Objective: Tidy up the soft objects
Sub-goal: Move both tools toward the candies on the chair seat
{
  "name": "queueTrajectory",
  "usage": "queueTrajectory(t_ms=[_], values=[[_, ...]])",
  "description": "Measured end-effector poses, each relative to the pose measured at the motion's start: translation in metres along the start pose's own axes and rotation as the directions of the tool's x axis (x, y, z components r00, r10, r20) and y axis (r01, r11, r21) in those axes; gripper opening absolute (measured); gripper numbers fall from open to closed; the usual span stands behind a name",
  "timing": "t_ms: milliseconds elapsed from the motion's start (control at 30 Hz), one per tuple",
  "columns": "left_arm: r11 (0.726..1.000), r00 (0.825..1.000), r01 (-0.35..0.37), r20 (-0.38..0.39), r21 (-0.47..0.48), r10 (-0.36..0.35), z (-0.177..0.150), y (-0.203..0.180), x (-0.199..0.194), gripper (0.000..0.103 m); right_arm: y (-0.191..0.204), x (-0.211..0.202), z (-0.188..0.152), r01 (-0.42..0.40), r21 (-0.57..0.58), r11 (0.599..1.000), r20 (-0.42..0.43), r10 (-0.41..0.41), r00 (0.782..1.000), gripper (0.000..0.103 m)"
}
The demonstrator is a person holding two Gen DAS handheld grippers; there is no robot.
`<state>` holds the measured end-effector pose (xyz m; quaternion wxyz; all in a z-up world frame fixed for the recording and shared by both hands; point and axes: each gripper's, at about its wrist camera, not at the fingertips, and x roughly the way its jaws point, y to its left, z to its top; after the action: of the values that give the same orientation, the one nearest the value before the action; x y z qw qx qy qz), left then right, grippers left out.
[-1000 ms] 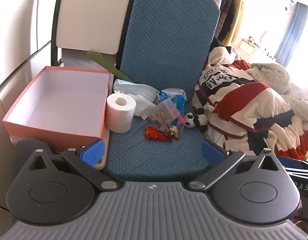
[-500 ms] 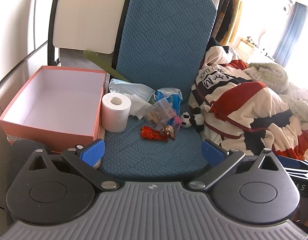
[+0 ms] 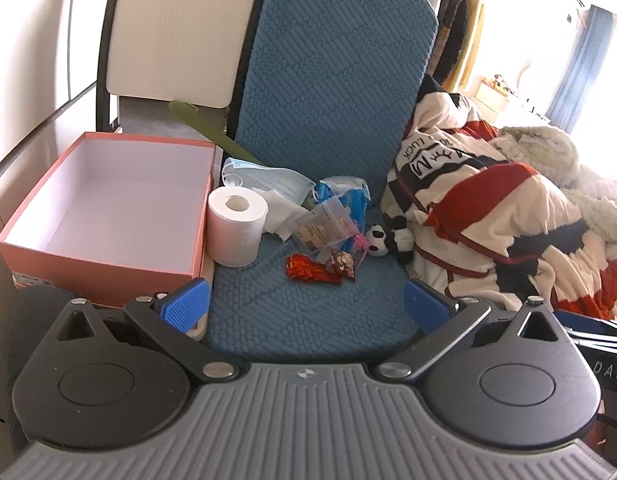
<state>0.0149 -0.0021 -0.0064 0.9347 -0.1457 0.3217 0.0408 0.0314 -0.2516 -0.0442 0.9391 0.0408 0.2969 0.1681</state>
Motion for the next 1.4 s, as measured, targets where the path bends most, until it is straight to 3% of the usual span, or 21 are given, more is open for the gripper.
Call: queueTrajectory(t_ms=[433, 667, 1033, 1400], values=[[1.0, 1.0, -0.021, 0.02, -0.004, 0.021, 0.006, 0.004, 0.016, 0.103, -0.002, 0.015, 0.0, -0.02, -0.011, 1.0, 0.001, 0.02, 1.0, 0.098], [0.999, 0.999, -0.04, -0.014, 0.025, 0.04, 0.004, 0.001, 0.033, 0.103, -0.004, 0.026, 0.0, -0.024, -0.004, 1.0, -0.019, 0.024, 1.0, 0.098], [1.0, 1.0, -0.004, -0.004, 0.013, 0.004, 0.005, 0.007, 0.046, 0.103, 0.0, 0.04, -0.003, -0.01, 0.018, 1.0, -0.017, 0.011, 1.0, 0.098], [0.999, 1.0, -0.026, -0.014, 0.034, 0.027, -0.008, 0.01, 0.051, 0.103, 0.0, 0.037, -0.006, -0.022, 0.028, 0.999, -0.016, 0.022, 1.0, 0.098]])
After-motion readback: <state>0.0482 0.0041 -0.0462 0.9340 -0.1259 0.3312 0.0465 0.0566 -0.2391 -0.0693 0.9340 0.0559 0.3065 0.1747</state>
